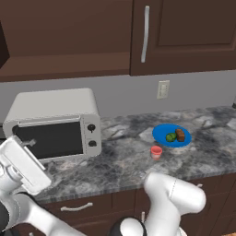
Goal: Pick the avocado and bread from the counter and place them on the plate. Then pick the jam from the cabinet and place it next to the plate. Lastly close the cabinet door.
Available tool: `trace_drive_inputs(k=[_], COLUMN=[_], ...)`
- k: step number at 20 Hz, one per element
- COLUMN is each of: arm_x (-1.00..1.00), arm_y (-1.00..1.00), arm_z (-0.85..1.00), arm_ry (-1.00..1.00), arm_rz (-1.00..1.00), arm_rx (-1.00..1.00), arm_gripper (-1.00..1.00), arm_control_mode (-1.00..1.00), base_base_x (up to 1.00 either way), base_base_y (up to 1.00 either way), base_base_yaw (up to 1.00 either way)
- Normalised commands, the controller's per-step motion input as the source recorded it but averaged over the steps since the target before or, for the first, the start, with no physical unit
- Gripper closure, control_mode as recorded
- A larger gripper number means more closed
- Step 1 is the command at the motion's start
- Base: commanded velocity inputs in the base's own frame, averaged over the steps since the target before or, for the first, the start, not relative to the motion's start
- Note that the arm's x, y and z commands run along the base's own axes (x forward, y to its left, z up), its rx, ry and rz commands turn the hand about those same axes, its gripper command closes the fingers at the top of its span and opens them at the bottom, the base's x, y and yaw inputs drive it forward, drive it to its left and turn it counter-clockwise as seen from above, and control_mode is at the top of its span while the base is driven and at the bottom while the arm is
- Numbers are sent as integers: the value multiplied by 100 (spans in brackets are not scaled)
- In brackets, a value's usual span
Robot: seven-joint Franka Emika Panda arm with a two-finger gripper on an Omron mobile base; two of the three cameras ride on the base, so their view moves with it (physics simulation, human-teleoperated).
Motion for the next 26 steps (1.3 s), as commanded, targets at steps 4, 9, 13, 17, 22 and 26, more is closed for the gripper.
trace_drive_inputs(k=[4, 9, 13, 17, 22, 26], arm_x=[4, 21, 41, 44, 23, 7], arm_y=[54, 47, 34, 31, 34, 32], arm_z=[0, 0, -1, -6, -2, 0], arm_ry=[15, 14, 12, 13, 8, 1], arm_rz=[0, 0, 0, 0, 0, 0], arm_rx=[0, 0, 0, 0, 0, 0], arm_gripper=[-100, -100, -100, -100, -100, -100], arm_control_mode=[-100, -100, -100, -100, -100, -100], base_base_x=[0, 0, 0, 0, 0, 0], base_base_y=[0, 0, 0, 0, 0, 0], base_base_yaw=[0, 0, 0, 0, 0, 0])
